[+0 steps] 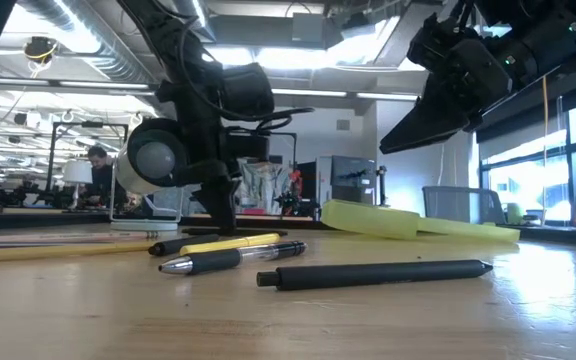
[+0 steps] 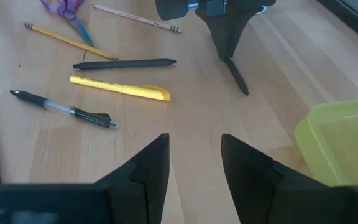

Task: Pick & place school supplies into a supply box
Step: Put the black pen into the yellow supply box

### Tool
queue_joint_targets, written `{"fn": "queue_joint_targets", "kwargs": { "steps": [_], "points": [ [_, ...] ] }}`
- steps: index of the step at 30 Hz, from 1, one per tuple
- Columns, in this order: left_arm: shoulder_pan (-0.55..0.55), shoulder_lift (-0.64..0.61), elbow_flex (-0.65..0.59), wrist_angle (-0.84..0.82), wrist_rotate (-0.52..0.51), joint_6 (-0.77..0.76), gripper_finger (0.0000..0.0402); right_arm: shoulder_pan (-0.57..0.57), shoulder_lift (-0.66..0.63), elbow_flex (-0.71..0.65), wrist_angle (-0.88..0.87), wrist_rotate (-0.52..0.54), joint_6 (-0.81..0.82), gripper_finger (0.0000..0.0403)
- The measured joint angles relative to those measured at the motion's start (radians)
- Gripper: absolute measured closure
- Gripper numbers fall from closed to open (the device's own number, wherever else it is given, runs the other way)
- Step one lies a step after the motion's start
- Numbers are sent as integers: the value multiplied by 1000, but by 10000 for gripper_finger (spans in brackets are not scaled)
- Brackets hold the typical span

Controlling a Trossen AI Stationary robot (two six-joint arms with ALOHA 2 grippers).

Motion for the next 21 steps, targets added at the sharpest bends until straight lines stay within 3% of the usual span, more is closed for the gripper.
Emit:
{"fn": "queue_joint_targets", "kwargs": {
  "steps": [21],
  "points": [
    [-51, -18, 71, 73, 13, 34, 386, 0, 0, 0, 0, 0, 20, 253]
  ]
}}
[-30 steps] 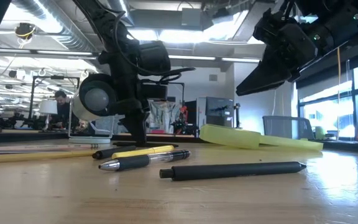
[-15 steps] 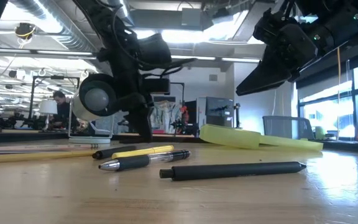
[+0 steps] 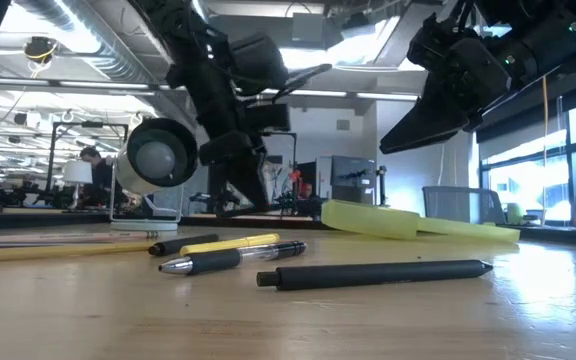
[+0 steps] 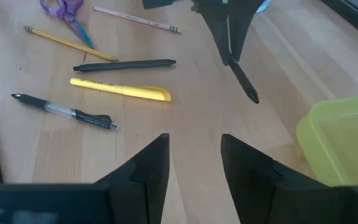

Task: Pick & place school supplies into a supply box
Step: Put the black pen into the yellow supply box

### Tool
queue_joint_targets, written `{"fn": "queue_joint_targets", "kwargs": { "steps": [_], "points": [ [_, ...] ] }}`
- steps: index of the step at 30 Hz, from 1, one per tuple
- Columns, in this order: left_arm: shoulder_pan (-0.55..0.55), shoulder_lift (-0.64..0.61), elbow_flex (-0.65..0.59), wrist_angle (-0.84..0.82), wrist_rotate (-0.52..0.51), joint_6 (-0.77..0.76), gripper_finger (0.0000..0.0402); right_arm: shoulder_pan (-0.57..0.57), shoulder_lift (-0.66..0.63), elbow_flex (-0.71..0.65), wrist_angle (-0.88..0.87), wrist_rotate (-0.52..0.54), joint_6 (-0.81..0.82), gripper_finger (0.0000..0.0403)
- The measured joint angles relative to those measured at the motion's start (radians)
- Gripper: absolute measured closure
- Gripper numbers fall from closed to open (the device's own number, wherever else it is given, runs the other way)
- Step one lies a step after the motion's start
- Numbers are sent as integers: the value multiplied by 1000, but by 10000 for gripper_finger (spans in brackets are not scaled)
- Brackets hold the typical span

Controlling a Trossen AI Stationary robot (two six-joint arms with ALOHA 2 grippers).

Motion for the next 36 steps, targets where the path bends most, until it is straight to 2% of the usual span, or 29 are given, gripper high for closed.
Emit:
{"fn": "queue_joint_targets", "kwargs": {
  "steps": [7, 13, 15, 20, 23, 27, 31, 36],
  "points": [
    [-17, -1, 32, -14, -1, 31, 385, 0, 0, 0, 0, 0, 20, 253],
    [-44, -1, 34, -16, -39, 121, 385, -30, 0, 0, 105, 10, 253, 253],
    [-65, -1, 34, -13, -71, 150, 385, -48, 0, 1, 152, -3, 218, 253],
    [-130, -1, 35, 13, -162, 179, 385, -72, 0, 2, 208, -52, -16, 253],
    [-172, -1, 35, 31, -268, 186, 385, -72, 0, 2, 207, -52, -126, 253],
    [-211, -2, 35, 48, -405, 185, 385, -72, 0, 7, 194, -52, -167, 253],
    [-233, -3, 35, 73, -520, 185, 385, -72, 24, 91, 82, -28, -228, 253],
    [-236, -3, 56, 63, -544, 147, 384, -72, 153, 284, -211, 93, -296, 253]
  ]
}}
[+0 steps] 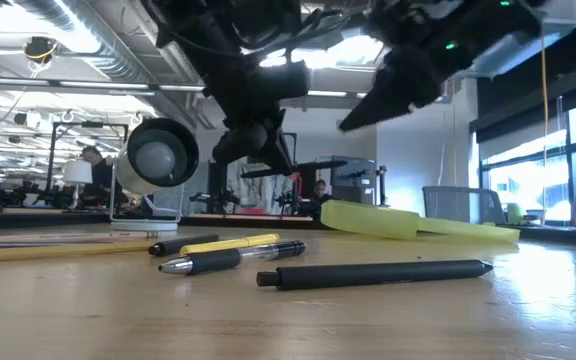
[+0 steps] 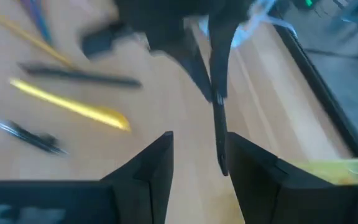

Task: Pick & place school supplies into a supply box
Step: Put the black pen into the yellow supply box

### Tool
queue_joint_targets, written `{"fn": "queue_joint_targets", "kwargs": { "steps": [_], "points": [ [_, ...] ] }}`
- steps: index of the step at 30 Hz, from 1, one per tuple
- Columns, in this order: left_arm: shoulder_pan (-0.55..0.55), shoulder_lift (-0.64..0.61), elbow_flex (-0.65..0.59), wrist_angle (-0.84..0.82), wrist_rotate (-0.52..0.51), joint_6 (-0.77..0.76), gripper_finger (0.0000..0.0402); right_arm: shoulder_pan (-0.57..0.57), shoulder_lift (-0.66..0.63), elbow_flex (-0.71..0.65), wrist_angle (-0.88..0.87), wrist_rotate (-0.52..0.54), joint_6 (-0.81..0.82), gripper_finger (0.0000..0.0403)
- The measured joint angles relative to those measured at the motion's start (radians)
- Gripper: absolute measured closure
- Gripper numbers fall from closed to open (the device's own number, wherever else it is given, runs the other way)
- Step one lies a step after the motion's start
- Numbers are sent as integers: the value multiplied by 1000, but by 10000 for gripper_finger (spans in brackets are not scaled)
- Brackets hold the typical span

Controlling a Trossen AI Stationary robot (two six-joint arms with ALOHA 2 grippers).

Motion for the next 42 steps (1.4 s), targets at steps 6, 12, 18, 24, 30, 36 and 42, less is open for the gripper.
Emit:
{"fn": "queue_joint_targets", "kwargs": {
  "steps": [6, 12, 18, 24, 30, 36, 42],
  "points": [
    [-4, 0, 20, -1, -5, -25, 384, 7, 170, 179, -146, 102, -57, 253],
    [-20, 0, 23, -13, -7, -27, 384, 13, 247, 265, -239, 201, -101, 253],
    [-42, 0, 23, -13, -12, -26, 384, 10, 251, 268, -273, 202, -48, 253],
    [-49, 0, 23, -5, -15, -27, 384, 9, 251, 268, -299, 197, -2, 255],
    [-49, 0, 23, -3, -14, -41, 384, 9, 251, 268, -306, 155, 20, 287],
    [-59, 0, 23, -3, -14, -43, 384, 5, 251, 266, -316, 152, 29, 339],
    [-60, 0, 23, -3, -14, -38, 384, 5, 251, 266, -315, 151, 33, 359]
  ]
}}
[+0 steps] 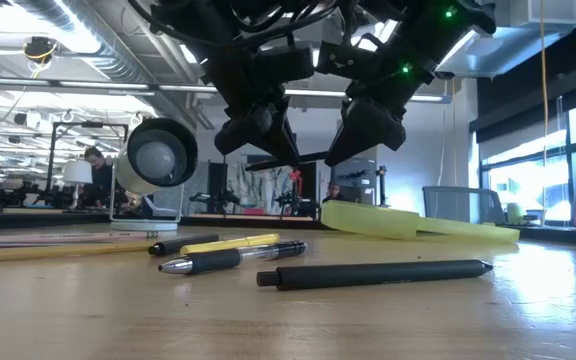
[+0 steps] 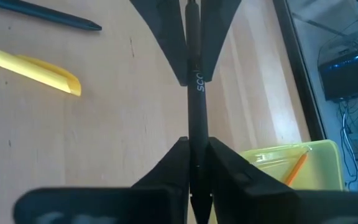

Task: Pick & place school supplies into a supply box
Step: Put the black pen into the yellow supply box

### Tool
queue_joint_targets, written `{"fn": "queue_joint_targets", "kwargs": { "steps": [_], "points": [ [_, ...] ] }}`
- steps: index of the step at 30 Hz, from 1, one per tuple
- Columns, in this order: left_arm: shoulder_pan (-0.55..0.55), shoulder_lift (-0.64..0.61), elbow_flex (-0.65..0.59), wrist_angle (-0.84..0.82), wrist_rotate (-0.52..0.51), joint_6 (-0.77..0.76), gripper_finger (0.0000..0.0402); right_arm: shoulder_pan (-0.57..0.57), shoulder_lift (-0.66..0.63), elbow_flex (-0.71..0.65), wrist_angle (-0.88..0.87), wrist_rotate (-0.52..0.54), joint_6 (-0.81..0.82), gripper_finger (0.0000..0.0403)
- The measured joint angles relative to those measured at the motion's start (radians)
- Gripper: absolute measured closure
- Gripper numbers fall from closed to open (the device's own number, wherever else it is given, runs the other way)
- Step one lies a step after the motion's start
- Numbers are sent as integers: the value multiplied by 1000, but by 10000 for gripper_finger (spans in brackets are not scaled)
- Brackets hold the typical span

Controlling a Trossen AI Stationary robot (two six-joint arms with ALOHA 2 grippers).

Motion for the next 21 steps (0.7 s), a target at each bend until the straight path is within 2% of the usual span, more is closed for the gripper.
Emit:
{"fn": "queue_joint_targets", "kwargs": {
  "steps": [6, 14, 18, 21],
  "points": [
    [-1, 0, 0, 0, -11, -20, 364, 0, 0, 0, 1, 0, 27, 359],
    [-7, 0, 0, 3, -37, -31, 275, -5, 0, -1, -14, 0, 57, 359],
    [-21, -29, 0, -24, -56, -33, 238, -22, 0, -1, -97, 26, 134, 359],
    [-18, -87, 0, -82, -48, -64, 224, -45, -5, -2, -177, 35, 228, 359]
  ]
}}
